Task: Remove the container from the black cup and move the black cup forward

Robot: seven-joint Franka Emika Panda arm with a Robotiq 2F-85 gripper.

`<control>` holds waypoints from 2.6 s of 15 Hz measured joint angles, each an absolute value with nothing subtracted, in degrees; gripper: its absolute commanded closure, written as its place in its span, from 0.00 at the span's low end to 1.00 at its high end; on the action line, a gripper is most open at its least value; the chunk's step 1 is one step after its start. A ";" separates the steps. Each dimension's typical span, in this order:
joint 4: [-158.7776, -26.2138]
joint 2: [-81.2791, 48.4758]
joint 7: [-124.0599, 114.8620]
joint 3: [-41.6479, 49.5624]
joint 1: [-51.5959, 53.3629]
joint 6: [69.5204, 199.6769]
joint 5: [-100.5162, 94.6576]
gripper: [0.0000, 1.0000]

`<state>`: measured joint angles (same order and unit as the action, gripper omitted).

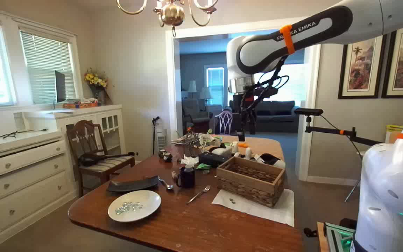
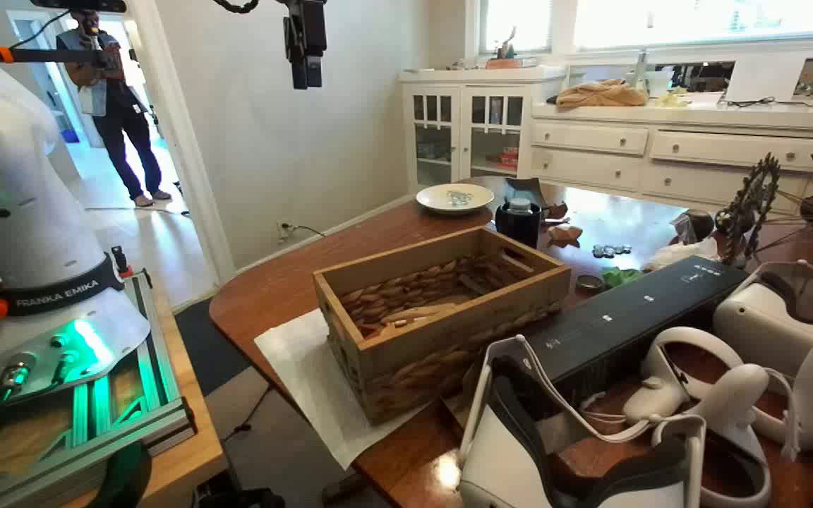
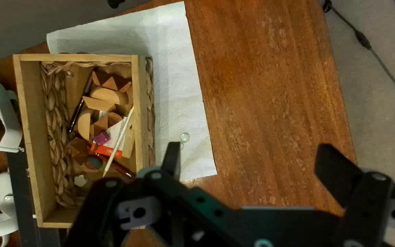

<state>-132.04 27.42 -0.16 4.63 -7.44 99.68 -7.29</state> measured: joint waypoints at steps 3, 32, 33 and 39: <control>-132.04 27.42 -0.16 4.63 -7.44 99.68 -7.29 0.00; -103.93 1.92 -2.67 16.51 -12.58 107.78 5.99 0.00; -103.90 1.92 -2.67 16.51 -12.58 107.78 5.99 0.00; -95.01 -2.82 -2.62 14.54 -12.45 109.86 6.96 0.00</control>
<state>-95.01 -2.82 -2.62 14.54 -12.45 109.86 6.96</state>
